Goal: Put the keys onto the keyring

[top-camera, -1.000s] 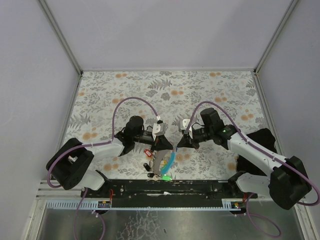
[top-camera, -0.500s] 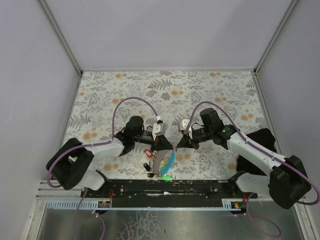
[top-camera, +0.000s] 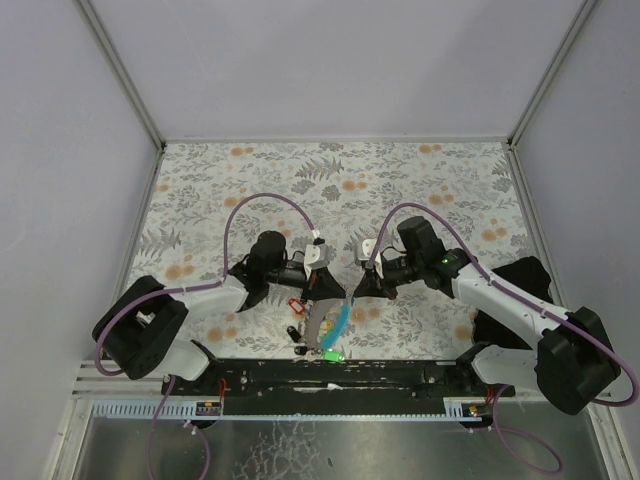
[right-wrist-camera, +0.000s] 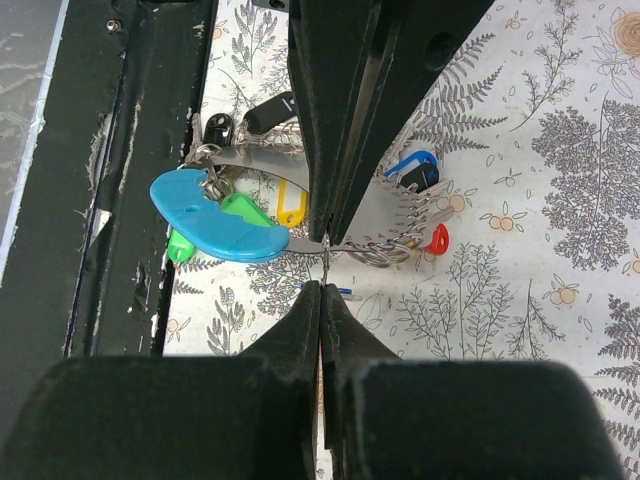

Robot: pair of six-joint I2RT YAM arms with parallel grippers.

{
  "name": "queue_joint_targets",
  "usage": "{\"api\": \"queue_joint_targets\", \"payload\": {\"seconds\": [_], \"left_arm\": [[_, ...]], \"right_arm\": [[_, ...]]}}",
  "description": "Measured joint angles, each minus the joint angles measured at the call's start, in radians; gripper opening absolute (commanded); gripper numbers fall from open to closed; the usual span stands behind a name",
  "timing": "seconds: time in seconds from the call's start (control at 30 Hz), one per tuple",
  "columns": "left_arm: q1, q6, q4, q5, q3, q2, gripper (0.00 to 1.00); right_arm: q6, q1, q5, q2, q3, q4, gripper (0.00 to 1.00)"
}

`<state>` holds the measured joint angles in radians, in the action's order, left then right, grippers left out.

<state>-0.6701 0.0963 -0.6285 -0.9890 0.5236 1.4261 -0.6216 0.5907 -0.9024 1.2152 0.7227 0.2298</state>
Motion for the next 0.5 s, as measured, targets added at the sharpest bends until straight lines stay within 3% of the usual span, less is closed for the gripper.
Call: {"api": "queue_joint_targets", "payload": {"seconds": [0.5], "left_arm": [[0.004, -0.077, -0.139, 0.032, -0.039, 0.006, 0.00]], "right_arm": [[0.021, 0.011, -0.004, 0.000, 0.000, -0.050, 0.00]]}}
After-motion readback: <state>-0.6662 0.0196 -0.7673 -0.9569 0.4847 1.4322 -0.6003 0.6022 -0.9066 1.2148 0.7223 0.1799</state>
